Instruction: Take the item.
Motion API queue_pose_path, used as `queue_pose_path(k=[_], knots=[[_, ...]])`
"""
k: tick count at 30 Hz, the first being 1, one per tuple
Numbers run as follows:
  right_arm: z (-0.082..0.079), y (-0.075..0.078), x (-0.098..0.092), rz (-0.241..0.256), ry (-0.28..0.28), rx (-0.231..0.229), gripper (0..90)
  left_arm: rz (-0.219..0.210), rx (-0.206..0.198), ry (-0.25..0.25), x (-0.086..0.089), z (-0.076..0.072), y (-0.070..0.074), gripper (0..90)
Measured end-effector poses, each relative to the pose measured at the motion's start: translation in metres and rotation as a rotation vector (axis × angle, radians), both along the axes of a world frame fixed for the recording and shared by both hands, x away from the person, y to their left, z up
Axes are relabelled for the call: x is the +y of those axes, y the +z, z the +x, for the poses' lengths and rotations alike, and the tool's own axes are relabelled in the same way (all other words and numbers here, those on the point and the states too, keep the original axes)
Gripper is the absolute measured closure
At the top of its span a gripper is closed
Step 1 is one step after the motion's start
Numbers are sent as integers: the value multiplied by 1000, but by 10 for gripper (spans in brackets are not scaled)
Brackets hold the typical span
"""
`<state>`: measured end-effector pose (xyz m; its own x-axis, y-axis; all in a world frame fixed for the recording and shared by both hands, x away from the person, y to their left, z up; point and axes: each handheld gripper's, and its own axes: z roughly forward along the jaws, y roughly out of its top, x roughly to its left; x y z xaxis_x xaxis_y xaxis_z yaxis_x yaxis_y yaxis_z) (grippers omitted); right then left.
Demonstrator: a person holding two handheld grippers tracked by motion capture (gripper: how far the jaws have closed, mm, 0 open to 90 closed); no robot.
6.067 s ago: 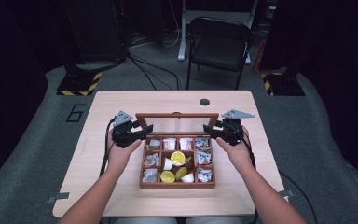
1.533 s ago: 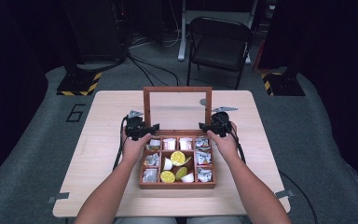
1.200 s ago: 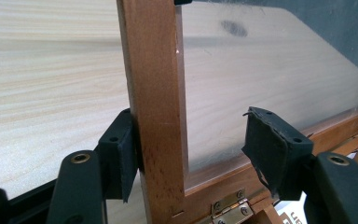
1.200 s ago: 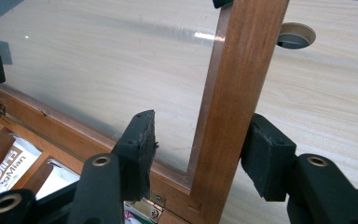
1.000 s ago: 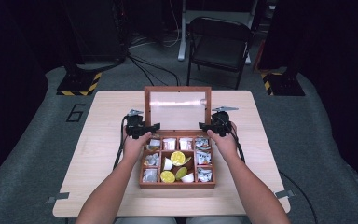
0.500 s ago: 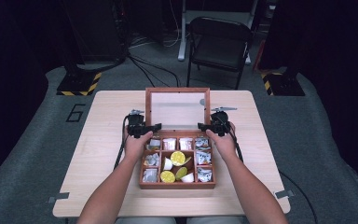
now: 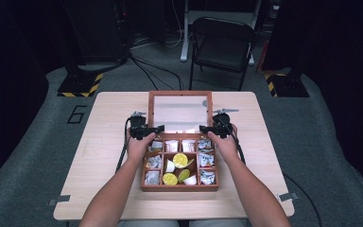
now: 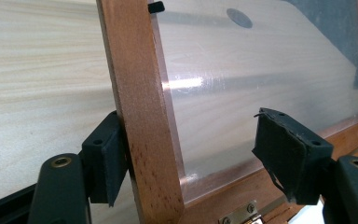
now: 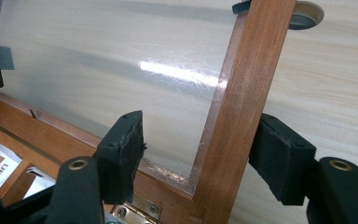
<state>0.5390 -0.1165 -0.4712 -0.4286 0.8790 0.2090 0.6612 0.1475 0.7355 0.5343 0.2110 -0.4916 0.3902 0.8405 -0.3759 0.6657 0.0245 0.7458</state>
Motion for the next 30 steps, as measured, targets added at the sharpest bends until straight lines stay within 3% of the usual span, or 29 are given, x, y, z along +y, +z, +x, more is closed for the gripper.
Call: queue_pose_path(k=[7, 17, 30], knots=[[2, -2, -1, 3, -2, 12, 354, -15, 10, -3, 1, 2, -3, 283], [3, -4, -2, -1, -4, 40, 355, -43, 57, -13, 4, 6, -8, 271], [5, -6, -4, 12, -8, 54, 359, -44, 66, -40, 6, 8, -9, 269]])
